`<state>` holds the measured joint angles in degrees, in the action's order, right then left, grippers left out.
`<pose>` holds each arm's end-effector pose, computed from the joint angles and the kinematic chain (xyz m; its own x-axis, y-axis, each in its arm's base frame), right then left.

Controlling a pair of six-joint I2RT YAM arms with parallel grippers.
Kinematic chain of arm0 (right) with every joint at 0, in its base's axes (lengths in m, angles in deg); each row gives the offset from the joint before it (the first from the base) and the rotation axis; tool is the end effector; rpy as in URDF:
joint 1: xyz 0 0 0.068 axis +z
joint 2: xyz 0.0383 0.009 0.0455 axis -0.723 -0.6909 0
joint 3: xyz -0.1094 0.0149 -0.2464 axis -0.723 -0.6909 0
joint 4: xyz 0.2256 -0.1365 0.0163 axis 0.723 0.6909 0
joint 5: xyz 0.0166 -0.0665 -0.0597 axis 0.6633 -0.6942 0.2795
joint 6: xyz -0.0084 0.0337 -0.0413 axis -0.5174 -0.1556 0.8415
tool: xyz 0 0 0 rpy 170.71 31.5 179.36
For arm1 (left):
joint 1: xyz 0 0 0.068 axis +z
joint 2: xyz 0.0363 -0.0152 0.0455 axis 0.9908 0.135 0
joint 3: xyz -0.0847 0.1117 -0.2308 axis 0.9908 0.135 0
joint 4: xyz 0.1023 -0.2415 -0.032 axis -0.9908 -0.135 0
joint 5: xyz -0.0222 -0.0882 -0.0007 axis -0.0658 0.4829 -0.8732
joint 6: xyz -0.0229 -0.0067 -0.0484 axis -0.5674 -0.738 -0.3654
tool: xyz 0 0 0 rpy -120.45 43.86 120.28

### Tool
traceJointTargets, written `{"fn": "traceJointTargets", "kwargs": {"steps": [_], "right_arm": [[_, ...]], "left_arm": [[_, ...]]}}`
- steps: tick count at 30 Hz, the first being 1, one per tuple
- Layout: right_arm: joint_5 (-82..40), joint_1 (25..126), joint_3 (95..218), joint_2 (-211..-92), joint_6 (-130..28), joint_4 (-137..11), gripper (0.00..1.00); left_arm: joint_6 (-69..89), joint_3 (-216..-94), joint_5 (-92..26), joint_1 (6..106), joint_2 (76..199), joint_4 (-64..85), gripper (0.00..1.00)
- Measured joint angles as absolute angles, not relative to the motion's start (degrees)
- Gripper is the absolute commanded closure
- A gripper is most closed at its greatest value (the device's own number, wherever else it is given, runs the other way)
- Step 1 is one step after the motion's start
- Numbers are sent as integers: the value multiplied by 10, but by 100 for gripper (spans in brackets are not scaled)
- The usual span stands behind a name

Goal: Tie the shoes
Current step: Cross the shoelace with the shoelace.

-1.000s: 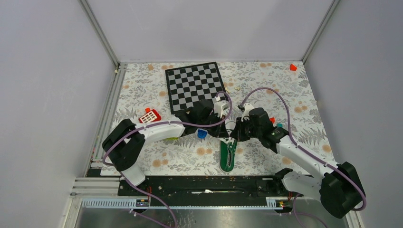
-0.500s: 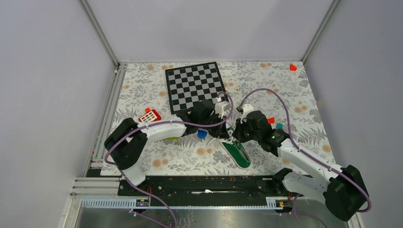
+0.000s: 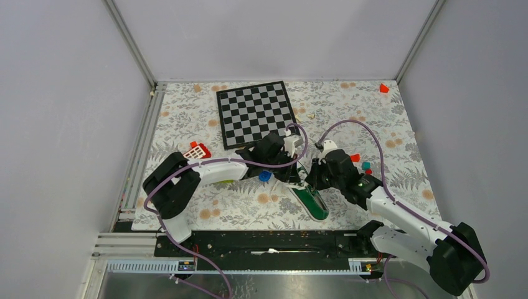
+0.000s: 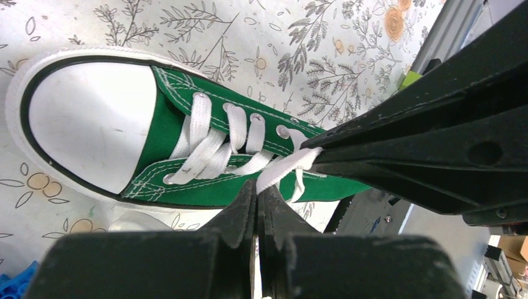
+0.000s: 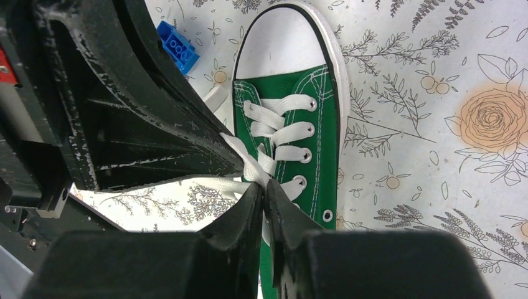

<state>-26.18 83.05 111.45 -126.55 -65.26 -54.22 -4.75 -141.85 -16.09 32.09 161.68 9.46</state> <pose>0.1701 0.1291 0.2167 -0.6515 -0.0363 -0.7578 -0.4209 0.8484 0.3212 0.2269 -0.2958 0.1874 -0.7676 0.2933 -0.5699 0.6300 0.5088 -0.5867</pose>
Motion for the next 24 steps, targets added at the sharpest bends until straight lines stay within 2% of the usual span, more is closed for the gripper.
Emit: {"fn": "traceJointTargets", "kwargs": {"steps": [4,6,7,10,12,20,21,22,23,24], "right_arm": [[-261,831,1114,-1263,-662,-542,71],[-259,831,1114,-1263,-665,-542,70],[-256,831,1114,-1262,-665,-542,71],[-247,831,1114,-1263,-667,-542,90],[-245,831,1114,-1263,-668,-542,98],[-239,831,1114,-1263,-670,-542,100],[-237,831,1114,-1263,-670,-542,93],[-236,831,1114,-1263,-669,-540,73],[-237,831,1114,-1263,-667,-537,63],[-239,831,1116,-1263,-663,-530,58]], "left_arm": [[-48,-1419,-173,321,1617,91,100],[-48,-1419,-178,321,1617,89,100],[-48,-1419,-178,321,1617,88,100],[-48,-1419,-183,321,1617,83,100],[-47,-1419,-184,321,1617,80,100],[-37,-1424,-194,321,1617,75,100],[-36,-1426,-194,321,1617,75,100],[-35,-1429,-194,321,1617,75,100],[-34,-1433,-194,321,1617,74,100],[-33,-1436,-194,321,1617,75,100]]}}
